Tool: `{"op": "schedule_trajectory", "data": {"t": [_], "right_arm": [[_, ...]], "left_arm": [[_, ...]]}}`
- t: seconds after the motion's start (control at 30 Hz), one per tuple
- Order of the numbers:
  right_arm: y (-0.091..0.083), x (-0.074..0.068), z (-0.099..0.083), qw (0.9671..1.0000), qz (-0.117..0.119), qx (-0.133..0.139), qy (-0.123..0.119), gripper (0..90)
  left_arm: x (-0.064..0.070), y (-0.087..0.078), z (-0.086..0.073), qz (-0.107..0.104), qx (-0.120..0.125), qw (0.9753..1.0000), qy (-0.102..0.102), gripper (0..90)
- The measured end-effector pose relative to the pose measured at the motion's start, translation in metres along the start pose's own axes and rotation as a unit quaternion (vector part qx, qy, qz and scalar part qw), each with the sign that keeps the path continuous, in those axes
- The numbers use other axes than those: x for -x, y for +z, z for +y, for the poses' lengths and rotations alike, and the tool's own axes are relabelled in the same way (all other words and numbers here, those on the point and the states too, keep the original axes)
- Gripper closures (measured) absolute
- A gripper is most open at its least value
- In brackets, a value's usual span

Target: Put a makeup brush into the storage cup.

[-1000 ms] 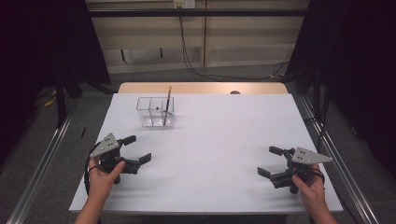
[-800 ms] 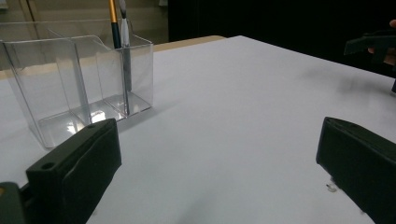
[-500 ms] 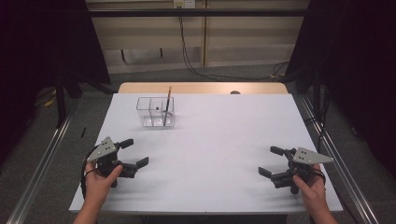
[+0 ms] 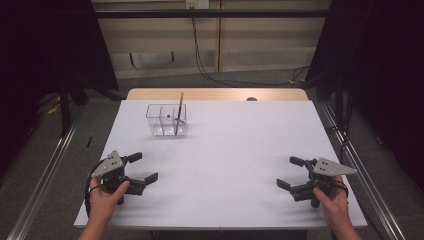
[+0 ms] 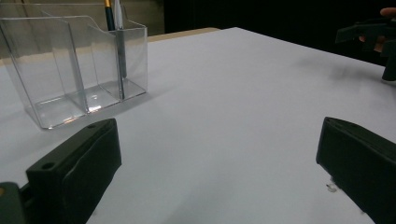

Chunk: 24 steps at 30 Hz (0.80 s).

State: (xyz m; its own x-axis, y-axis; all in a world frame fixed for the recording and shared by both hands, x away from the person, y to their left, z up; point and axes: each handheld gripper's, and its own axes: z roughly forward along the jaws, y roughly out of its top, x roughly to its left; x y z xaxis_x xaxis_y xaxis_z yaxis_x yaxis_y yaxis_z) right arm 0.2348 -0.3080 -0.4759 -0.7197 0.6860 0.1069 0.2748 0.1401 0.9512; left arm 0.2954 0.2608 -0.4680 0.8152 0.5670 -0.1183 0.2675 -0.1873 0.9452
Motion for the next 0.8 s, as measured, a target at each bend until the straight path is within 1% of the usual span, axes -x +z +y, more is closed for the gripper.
{"op": "schedule_trajectory", "data": {"t": [0.07, 0.2, 0.33, 0.4, 0.5, 0.57, 0.63, 0.67, 0.73, 0.8], "right_arm": [[0.0001, 0.0003, -0.0003, 1.0000, -0.001, -0.001, 0.001, 2.4], [0.0000, 0.0010, -0.0009, 1.0000, -0.004, -0.001, 0.000, 2.3], [0.0007, 0.0015, -0.0017, 1.0000, -0.006, -0.003, 0.003, 2.3], [0.0012, 0.0014, -0.0015, 1.0000, -0.006, -0.003, 0.003, 2.2], [0.0015, 0.0013, -0.0012, 1.0000, -0.007, -0.003, 0.003, 2.2], [0.0016, 0.0016, -0.0016, 1.0000, -0.006, -0.005, 0.002, 2.2], [0.0018, 0.0016, -0.0019, 0.9999, -0.009, -0.006, 0.001, 2.2], [0.0019, 0.0017, -0.0019, 0.9999, -0.009, -0.006, 0.002, 2.2], [0.0020, 0.0017, -0.0017, 0.9999, -0.009, -0.006, 0.001, 2.2], [0.0021, 0.0021, -0.0014, 0.9999, -0.008, -0.006, 0.002, 2.2]], "left_arm": [[0.0010, 0.0005, 0.0004, 0.001, -0.005, 0.9999, 0.009, 0.0], [0.0032, 0.0004, 0.0004, -0.003, -0.006, 0.9999, 0.015, 0.0], [0.0040, -0.0004, 0.0006, -0.006, 0.000, 0.9999, 0.013, 0.0], [0.0041, -0.0013, 0.0003, -0.003, 0.000, 0.9999, 0.014, 0.0], [0.0039, -0.0014, -0.0008, -0.004, -0.003, 0.9999, 0.015, 0.0], [0.0038, -0.0014, -0.0011, -0.007, 0.000, 0.9999, 0.014, 0.0], [0.0036, -0.0020, -0.0011, -0.004, 0.001, 0.9999, 0.014, 0.0], [0.0035, -0.0023, -0.0011, -0.007, 0.005, 0.9999, 0.011, 0.0], [0.0029, -0.0035, -0.0010, -0.003, 0.003, 0.9999, 0.015, 0.0], [0.0030, -0.0042, -0.0012, -0.002, 0.005, 0.9999, 0.014, 0.0]]}}
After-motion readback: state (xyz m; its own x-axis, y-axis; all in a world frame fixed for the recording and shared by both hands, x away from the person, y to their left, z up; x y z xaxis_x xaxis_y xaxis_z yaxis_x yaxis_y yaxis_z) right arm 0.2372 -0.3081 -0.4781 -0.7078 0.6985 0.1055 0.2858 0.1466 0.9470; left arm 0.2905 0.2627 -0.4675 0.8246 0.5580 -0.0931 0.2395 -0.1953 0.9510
